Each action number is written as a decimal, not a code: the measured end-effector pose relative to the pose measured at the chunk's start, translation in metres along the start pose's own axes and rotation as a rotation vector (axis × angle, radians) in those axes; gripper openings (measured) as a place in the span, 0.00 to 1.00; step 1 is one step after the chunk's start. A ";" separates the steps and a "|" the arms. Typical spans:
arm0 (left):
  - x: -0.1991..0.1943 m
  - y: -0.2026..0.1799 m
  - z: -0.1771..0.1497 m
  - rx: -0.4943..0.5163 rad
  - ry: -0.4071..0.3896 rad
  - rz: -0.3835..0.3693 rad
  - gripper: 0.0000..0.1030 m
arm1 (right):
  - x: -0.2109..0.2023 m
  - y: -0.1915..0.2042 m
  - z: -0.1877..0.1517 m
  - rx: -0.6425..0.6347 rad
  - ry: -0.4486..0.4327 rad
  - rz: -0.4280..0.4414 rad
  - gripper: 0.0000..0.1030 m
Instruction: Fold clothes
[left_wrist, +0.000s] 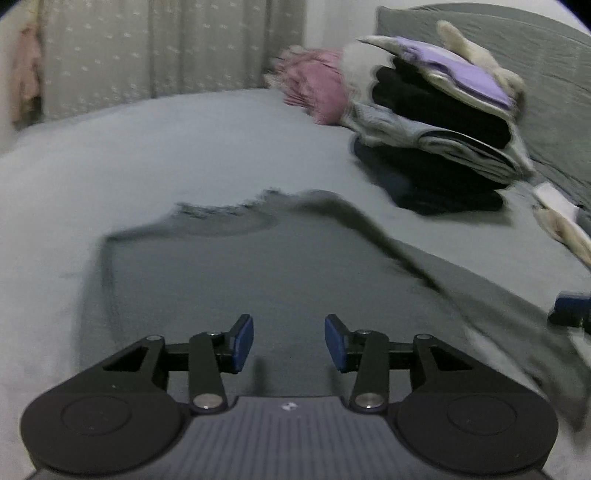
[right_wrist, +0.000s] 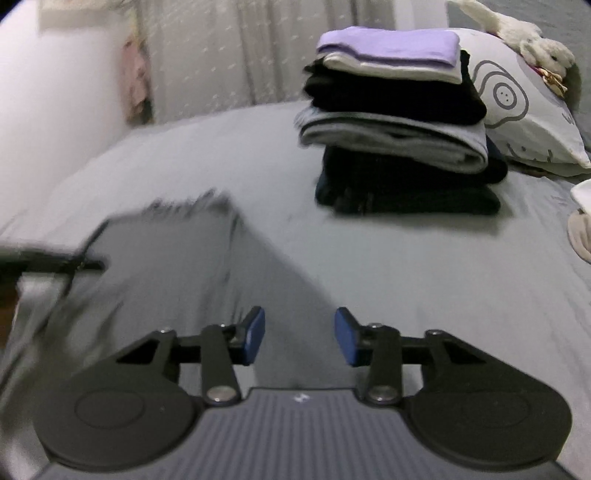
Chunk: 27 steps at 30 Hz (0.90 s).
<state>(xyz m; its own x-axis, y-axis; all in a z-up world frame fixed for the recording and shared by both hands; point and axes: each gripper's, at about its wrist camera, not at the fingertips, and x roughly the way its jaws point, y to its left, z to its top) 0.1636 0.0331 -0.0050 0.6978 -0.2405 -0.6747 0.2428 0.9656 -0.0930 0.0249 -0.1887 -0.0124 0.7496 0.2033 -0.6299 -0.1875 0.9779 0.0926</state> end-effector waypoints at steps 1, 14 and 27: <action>0.006 -0.007 0.003 -0.024 0.008 -0.023 0.42 | -0.007 0.000 -0.006 -0.017 0.008 0.008 0.40; 0.079 -0.026 0.015 -0.368 0.020 -0.142 0.40 | -0.032 -0.003 -0.074 -0.294 0.154 0.106 0.34; 0.111 -0.068 0.048 -0.207 -0.015 -0.186 0.02 | -0.037 -0.057 -0.042 -0.106 0.085 0.232 0.01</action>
<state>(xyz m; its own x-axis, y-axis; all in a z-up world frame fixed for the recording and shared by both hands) 0.2573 -0.0636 -0.0382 0.6646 -0.4156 -0.6210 0.2260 0.9039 -0.3631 -0.0188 -0.2542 -0.0271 0.6238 0.4125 -0.6639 -0.4171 0.8940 0.1635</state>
